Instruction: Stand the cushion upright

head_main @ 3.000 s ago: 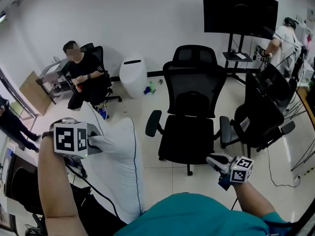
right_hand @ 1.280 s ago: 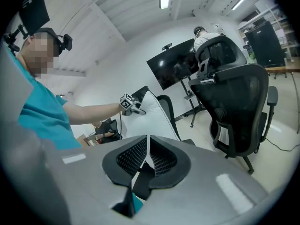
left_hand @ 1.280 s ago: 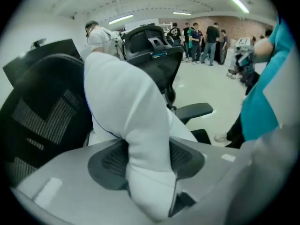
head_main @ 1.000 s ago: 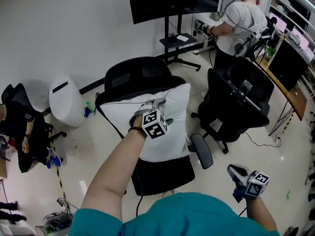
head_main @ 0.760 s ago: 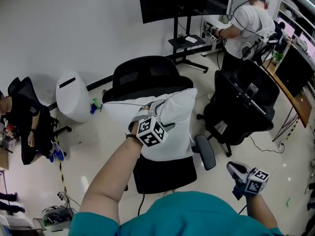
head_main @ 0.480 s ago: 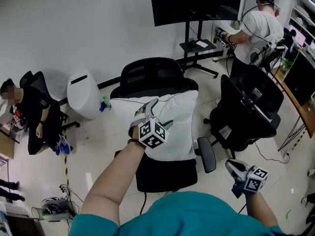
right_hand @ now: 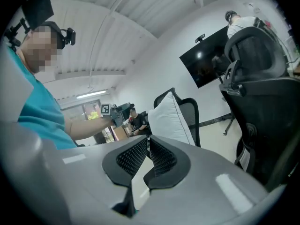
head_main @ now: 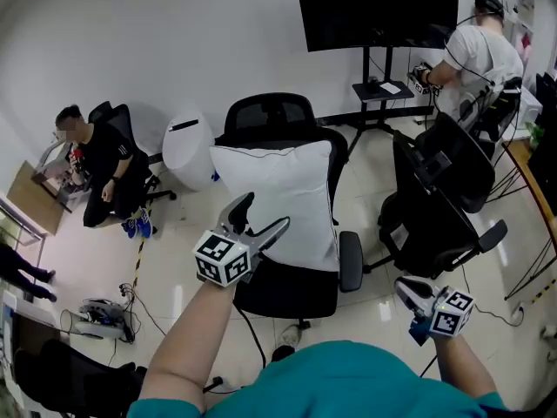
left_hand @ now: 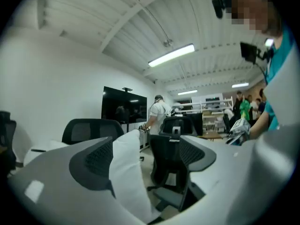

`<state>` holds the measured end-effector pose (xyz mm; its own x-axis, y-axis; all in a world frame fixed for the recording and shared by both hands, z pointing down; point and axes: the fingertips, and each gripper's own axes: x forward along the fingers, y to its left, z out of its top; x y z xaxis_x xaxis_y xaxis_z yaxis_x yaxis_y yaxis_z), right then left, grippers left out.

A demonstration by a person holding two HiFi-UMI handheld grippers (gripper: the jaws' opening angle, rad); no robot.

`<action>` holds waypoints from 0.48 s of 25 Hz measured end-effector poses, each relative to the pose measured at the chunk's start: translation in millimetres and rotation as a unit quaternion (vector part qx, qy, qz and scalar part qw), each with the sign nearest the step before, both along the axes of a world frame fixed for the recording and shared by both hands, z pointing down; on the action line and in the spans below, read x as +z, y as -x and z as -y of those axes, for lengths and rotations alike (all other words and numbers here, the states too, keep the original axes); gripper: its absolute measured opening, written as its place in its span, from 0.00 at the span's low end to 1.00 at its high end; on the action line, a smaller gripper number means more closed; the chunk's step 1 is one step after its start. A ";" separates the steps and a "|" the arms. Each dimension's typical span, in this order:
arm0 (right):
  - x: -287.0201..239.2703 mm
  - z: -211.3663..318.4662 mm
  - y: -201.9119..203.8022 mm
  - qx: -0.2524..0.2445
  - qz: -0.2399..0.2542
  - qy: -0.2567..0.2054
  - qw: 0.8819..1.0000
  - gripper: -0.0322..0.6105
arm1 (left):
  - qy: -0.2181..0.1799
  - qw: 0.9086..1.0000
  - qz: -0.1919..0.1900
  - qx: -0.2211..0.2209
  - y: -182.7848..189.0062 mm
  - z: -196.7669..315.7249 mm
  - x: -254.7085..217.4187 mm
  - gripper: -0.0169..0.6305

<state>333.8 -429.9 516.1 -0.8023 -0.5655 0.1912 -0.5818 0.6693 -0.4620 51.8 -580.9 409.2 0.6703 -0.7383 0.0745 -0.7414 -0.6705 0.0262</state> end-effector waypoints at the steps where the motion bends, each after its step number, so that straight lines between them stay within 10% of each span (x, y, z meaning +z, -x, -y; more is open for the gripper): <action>1: -3.5 -7.9 -5.6 -0.012 0.000 -0.006 1.000 0.08 | 0.003 1.000 -0.030 0.001 -2.7 -29.8 -0.6 0.71; 9: -21.0 -75.6 10.4 -0.085 0.033 -0.026 0.995 0.06 | 0.049 0.983 -0.178 0.010 -4.1 -254.9 36.3 0.09; 12: -23.7 -109.5 34.8 -0.107 0.041 -0.026 0.993 0.06 | 0.083 0.969 -0.231 0.014 4.3 -319.5 58.9 0.04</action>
<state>299.0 -320.5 492.5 -0.9168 -0.3878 0.0953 -0.3857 0.7981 -0.4629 47.5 -261.4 468.1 0.6802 -0.7226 -0.1234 -0.6059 -0.6489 0.4602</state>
